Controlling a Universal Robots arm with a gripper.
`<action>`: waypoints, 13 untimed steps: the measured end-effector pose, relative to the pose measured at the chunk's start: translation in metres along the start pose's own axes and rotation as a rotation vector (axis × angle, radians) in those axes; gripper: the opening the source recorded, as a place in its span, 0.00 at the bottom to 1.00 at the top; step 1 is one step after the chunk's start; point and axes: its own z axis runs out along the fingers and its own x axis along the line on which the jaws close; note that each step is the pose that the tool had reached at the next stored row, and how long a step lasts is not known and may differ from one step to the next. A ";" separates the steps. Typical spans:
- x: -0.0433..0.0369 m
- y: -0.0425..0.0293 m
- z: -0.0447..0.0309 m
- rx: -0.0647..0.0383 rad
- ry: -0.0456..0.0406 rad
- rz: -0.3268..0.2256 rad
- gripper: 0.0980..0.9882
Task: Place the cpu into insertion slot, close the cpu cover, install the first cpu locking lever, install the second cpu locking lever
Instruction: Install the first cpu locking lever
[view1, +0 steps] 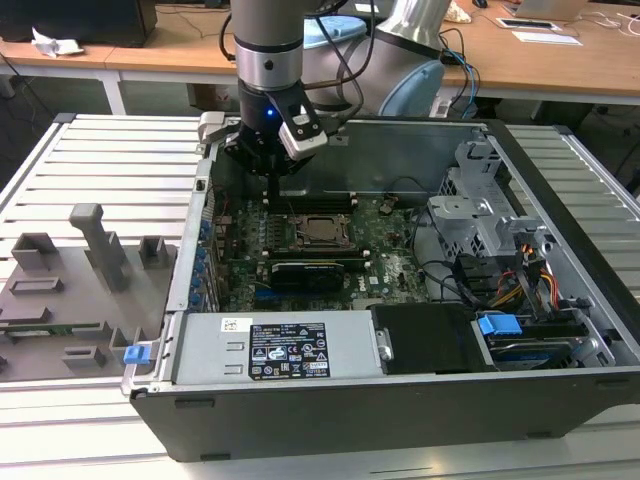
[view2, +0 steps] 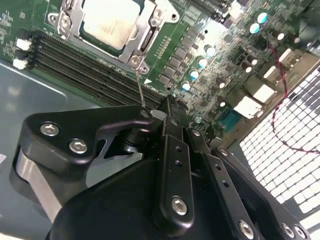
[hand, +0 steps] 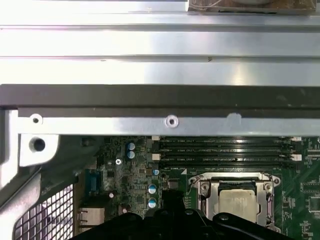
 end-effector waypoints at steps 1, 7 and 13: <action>-0.0009 0.0011 0.0001 0.000 -0.0001 0.000 0.01; -0.0059 0.0018 0.0002 0.000 -0.0001 0.000 0.01; -0.0134 0.0018 0.0004 0.000 0.0000 0.000 0.01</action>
